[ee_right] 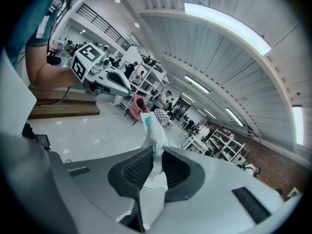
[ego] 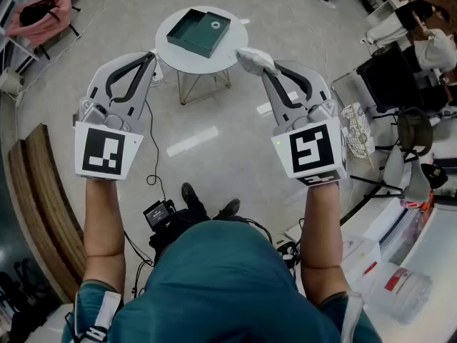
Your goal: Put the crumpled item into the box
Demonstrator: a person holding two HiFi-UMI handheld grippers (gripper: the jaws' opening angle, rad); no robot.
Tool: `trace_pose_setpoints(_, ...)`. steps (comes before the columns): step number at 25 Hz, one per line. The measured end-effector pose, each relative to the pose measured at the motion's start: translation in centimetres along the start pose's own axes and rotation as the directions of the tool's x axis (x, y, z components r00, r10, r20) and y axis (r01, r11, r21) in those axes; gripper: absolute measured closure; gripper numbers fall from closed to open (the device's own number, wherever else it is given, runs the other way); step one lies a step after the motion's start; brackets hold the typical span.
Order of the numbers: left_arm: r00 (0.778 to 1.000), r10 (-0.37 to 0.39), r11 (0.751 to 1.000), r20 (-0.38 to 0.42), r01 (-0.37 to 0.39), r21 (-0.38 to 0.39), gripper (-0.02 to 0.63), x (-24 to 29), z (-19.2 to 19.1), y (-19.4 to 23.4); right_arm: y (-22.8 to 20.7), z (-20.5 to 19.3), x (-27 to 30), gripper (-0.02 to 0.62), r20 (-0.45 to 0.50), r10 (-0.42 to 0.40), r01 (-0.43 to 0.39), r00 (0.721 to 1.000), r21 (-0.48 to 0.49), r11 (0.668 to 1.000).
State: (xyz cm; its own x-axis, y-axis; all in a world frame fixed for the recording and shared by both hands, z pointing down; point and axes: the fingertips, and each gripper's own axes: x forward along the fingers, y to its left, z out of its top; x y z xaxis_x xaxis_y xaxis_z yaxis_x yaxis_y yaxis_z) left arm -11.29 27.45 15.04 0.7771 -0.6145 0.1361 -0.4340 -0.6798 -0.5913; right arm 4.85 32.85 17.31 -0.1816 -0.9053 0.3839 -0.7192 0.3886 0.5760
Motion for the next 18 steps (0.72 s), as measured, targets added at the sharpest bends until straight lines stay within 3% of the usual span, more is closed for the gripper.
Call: trace_pose_setpoints(18,1.0,-0.015,1.0,0.024,0.016,-0.007,0.588,-2.3,-4.2,5.3,2.3,5.9,5.5,0.522,0.037,0.01,-0.012,0.999,0.06,0.998)
